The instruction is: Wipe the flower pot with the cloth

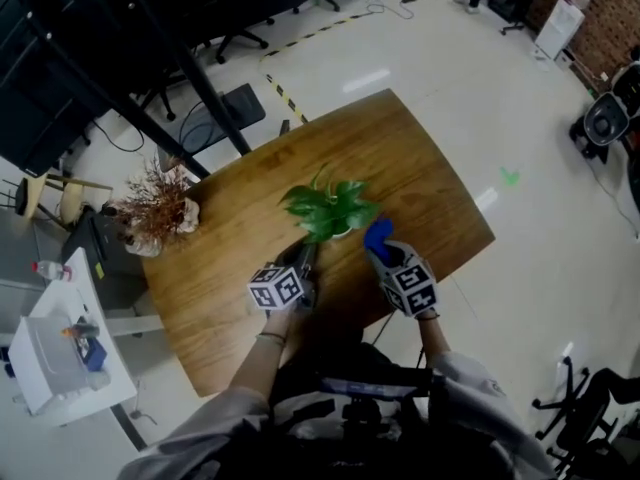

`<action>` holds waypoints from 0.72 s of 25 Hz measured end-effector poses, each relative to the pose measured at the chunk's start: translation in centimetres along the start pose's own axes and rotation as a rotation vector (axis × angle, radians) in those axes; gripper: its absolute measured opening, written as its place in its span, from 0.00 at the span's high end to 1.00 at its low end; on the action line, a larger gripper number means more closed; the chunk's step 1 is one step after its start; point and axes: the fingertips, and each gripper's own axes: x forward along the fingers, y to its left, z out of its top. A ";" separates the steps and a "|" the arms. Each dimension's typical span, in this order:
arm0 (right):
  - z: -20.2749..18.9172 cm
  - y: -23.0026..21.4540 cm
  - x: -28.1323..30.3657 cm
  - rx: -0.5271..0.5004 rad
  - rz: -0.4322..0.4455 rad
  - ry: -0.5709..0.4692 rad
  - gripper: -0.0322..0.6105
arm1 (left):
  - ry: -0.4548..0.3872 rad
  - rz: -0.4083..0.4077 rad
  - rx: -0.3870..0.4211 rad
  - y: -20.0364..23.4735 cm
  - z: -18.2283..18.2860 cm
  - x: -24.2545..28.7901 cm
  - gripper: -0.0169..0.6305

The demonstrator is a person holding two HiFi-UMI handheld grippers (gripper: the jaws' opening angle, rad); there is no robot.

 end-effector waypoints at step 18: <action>1.4 -1.5 5.6 -0.237 0.088 0.039 0.86 | 0.040 -0.116 0.154 0.5 4.2 4.5 0.96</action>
